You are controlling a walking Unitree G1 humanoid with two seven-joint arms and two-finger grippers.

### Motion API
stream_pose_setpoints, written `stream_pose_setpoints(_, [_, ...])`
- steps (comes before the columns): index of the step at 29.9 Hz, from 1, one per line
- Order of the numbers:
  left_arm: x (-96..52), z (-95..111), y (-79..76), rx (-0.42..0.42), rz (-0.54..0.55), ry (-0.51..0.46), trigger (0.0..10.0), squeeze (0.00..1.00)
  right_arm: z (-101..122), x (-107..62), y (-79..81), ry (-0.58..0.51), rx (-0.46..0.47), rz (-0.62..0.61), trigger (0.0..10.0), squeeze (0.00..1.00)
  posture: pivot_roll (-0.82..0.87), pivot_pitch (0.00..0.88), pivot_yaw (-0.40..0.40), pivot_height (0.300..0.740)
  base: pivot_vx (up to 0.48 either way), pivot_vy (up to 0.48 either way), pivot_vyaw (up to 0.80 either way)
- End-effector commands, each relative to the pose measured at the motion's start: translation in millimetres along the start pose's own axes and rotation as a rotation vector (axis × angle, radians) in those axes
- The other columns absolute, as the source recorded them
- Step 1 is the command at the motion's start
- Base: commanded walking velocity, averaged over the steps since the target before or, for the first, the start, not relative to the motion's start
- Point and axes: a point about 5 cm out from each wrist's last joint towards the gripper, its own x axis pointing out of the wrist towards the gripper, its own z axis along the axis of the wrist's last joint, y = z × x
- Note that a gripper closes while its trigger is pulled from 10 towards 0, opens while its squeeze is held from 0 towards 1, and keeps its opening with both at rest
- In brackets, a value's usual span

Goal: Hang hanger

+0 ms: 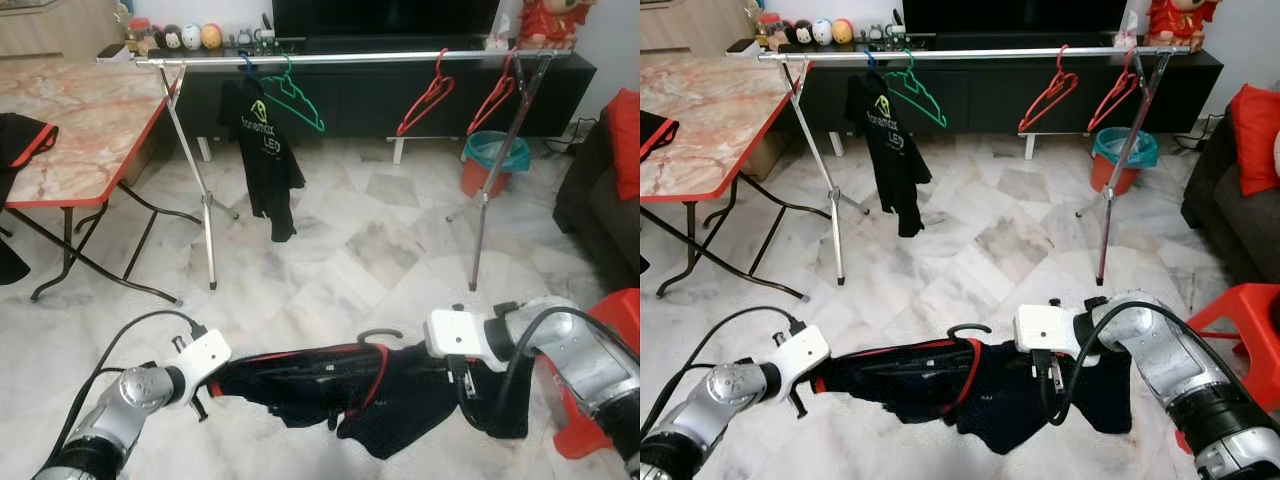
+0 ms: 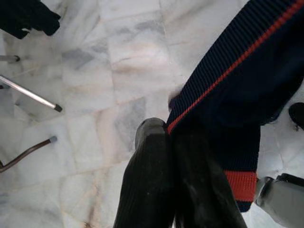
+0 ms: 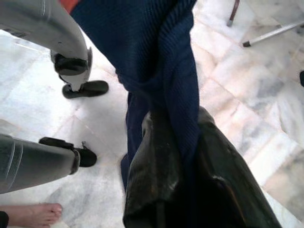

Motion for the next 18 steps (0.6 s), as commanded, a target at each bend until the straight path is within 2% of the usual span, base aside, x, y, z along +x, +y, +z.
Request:
stream_pose_setpoints(1, [-3.7,-3.9,2.0,-0.027,-0.016,0.019,10.0,0.0,-1.5,-6.0,-7.7,0.039,-0.029,-0.049,10.0,0.0,-0.08,0.048,0.039,0.74,0.0,0.0,0.0])
stream_pose_setpoints(5, [-5.8,1.6,3.4,-0.045,-0.048,-0.005,10.0,0.0,-4.4,-1.4,-7.7,0.098,-0.056,-0.063,10.0,0.0,-0.08,0.049,0.038,0.74,0.0,0.0,0.0])
stream_pose_setpoints(9, [-6.7,13.6,4.1,-0.143,-0.091,-0.089,10.0,0.0,1.8,7.5,-5.2,0.073,-0.044,-0.089,10.0,0.0,-0.08,0.047,0.037,0.74,0.0,0.0,0.0])
stream_pose_setpoints(12, [-7.0,17.8,4.2,-0.167,-0.102,-0.119,10.0,0.0,2.5,9.8,-4.7,0.065,-0.031,-0.097,10.0,0.0,-0.08,0.046,0.037,0.74,0.0,0.0,0.0])
stream_pose_setpoints(18, [-9.7,47.8,9.9,-0.291,-0.137,-0.293,10.0,0.0,-0.1,30.7,6.2,0.074,-0.011,-0.091,10.0,0.0,-0.07,0.041,0.038,0.74,0.0,0.0,0.0])
